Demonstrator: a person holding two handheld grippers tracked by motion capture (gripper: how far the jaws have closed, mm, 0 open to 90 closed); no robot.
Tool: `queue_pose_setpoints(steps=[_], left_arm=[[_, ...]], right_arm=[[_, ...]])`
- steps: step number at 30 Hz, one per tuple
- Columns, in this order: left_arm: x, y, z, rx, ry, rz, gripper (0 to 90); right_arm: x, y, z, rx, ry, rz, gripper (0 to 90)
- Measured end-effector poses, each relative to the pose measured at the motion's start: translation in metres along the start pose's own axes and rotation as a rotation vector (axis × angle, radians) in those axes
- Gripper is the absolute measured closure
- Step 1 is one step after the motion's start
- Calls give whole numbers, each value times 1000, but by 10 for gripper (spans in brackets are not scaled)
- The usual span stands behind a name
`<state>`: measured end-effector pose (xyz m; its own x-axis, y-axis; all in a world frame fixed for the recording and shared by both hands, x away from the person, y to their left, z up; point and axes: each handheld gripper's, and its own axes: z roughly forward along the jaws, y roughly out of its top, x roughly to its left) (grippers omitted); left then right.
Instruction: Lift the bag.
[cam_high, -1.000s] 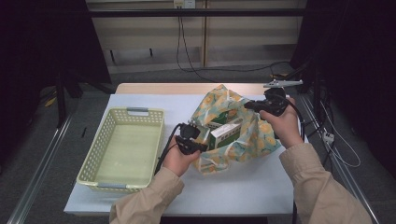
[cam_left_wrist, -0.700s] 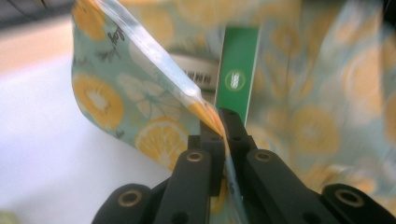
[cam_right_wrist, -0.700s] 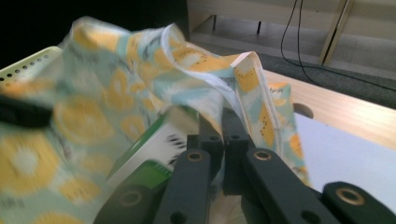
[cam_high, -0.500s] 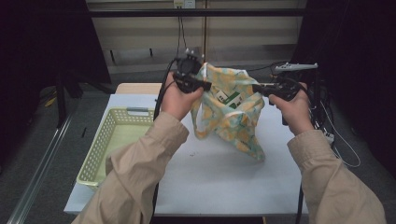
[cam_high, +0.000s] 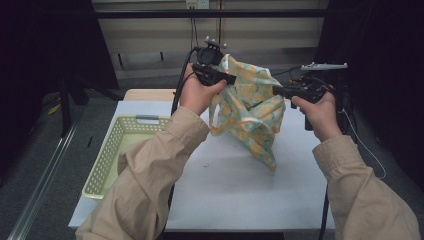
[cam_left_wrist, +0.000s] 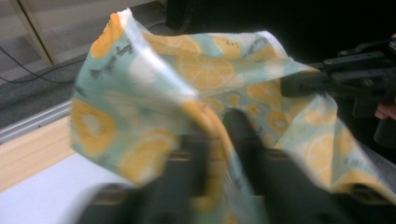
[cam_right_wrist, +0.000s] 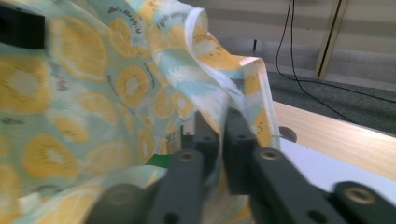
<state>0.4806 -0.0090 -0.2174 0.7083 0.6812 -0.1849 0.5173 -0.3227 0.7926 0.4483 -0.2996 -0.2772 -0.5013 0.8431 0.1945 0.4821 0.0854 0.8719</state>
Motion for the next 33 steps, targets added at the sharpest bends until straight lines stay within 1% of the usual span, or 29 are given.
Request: queue_pose_setpoints(steps=[1, 3, 4, 5, 6, 8, 9, 10, 12, 15, 16, 18, 20, 22, 23, 24, 26, 27, 28, 31, 32, 33], left_arm=[[1, -2, 1, 5, 4, -3, 531], [4, -9, -1, -10, 38, 8, 343], [5, -12, -2, -17, 36, 2, 273], [8, -17, -5, -28, 17, -2, 237], [10, -22, -7, -25, 21, 9, 217], [13, -32, -12, -30, 23, 20, 152], [14, -37, -14, -27, 6, 23, 134], [16, -42, -18, -19, -8, 25, 134], [18, -52, -26, -35, -23, 35, 113], [21, -66, -40, -36, -28, 54, 92], [23, -71, -45, -46, -29, 55, 92], [26, -82, -52, -40, -43, 53, 93], [29, -92, -57, -34, -39, 61, 92], [32, -103, -63, -40, -50, 58, 83], [33, -108, -66, -42, -49, 56, 83], [34, -114, -68, -47, -50, 63, 80], [37, -124, -73, -34, -50, 65, 79], [38, -130, -74, -29, -53, 69, 75], [40, -134, -75, -31, -56, 66, 71], [46, -152, -79, -34, -66, 53, 71], [47, -157, -80, -39, -67, 51, 71], [49, -162, -82, -33, -67, 52, 71]], right_arm=[[1, -1, 0, -2, 8, -1, 677], [5, -3, -1, -1, 4, -12, 549], [7, -4, -2, -5, 2, -20, 489], [8, -5, -3, -6, 1, -22, 427], [10, -6, -6, -6, 4, -13, 397], [10, -10, -10, -16, 6, -18, 364], [10, -13, -12, -19, 10, -20, 348], [10, -16, -14, -18, 7, -15, 325], [11, -24, -17, -16, 7, -14, 312], [12, -37, -22, -11, 13, -19, 290], [13, -42, -23, -10, 9, -17, 273], [16, -51, -26, -4, 11, -30, 265], [18, -59, -27, 0, 21, -31, 256], [22, -69, -28, 9, 20, -39, 247], [23, -73, -28, 11, 24, -48, 245], [24, -77, -28, 11, 32, -51, 245], [26, -85, -28, 30, 24, -52, 235], [27, -88, -28, 27, 28, -55, 240], [28, -92, -28, 27, 37, -53, 239], [30, -104, -28, 35, 42, -56, 235], [31, -107, -28, 42, 43, -56, 230], [31, -111, -28, 44, 39, -62, 231]])
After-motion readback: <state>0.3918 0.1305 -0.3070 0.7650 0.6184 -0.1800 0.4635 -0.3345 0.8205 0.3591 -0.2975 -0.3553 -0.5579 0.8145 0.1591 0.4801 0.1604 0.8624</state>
